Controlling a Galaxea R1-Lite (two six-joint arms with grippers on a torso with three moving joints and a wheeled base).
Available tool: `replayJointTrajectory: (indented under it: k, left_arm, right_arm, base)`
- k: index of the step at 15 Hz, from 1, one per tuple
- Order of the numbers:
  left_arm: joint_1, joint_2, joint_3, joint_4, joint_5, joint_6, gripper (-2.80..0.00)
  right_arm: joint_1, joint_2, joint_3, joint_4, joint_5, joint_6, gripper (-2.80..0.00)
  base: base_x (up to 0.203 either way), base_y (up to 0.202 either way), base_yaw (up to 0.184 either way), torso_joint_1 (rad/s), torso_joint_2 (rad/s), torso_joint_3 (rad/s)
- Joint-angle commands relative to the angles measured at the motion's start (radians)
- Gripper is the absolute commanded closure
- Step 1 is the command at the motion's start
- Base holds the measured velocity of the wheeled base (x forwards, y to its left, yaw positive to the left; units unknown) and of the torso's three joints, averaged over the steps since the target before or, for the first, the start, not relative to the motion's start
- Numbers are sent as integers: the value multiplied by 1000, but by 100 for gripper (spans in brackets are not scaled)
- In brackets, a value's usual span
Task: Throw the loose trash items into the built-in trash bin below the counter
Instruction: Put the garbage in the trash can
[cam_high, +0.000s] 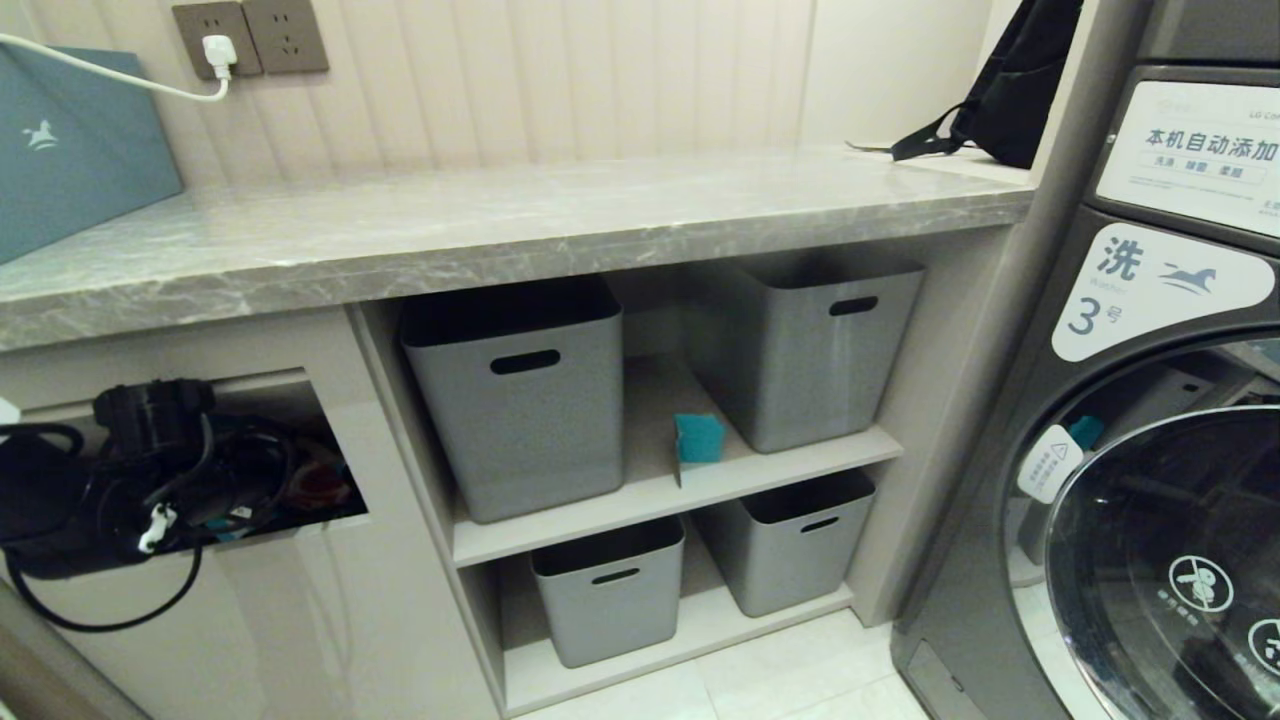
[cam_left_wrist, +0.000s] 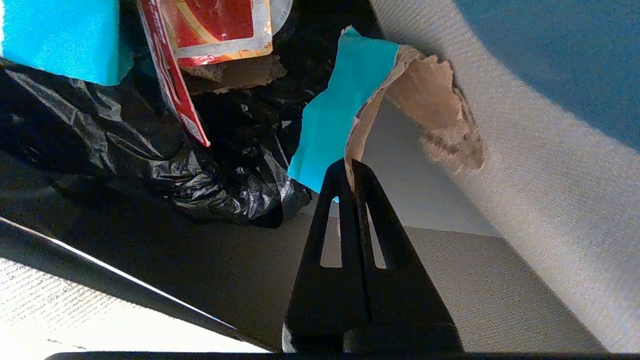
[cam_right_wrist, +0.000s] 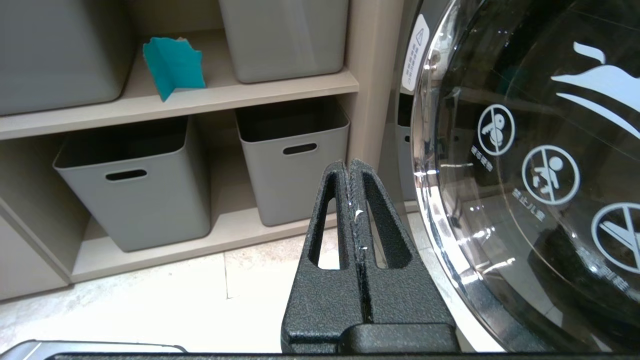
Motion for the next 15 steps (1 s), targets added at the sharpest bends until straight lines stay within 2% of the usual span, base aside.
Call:
replayJointTrajectory:
  k: [1,3,4,6,12,15]
  left_arm:
    - [1,29,-3,2,0,-13,0]
    - [3,23,-1,4,3,-15,0]
    - [4,18,3,6,4,-10,-280]
    - [17,-5,14,10,3,-6,-280]
    - [25,-126,201,8,19,-8,-280]
    - [26,-189,220,8,40,-7,-280]
  right_arm:
    - [0,-2,0,0,0,-1,0]
    - [0,-2,0,0,0,-1,0]
    - [0,-2,0,0,0,-1,0]
    - [0,-2,0,0,0,-1,0]
    - [0,0,0,0,0,-1,0]
    - [2,-2,0,0,2,-1,0]
  base:
    - [0,0,0,0,0,0]
    - [0,0,0,0,0,0]
    - [0,0,0,0,0,0]
    - [0,0,0,0,0,0]
    - [0,0,0,0,0,0]
    - [0,0,0,0,0,0]
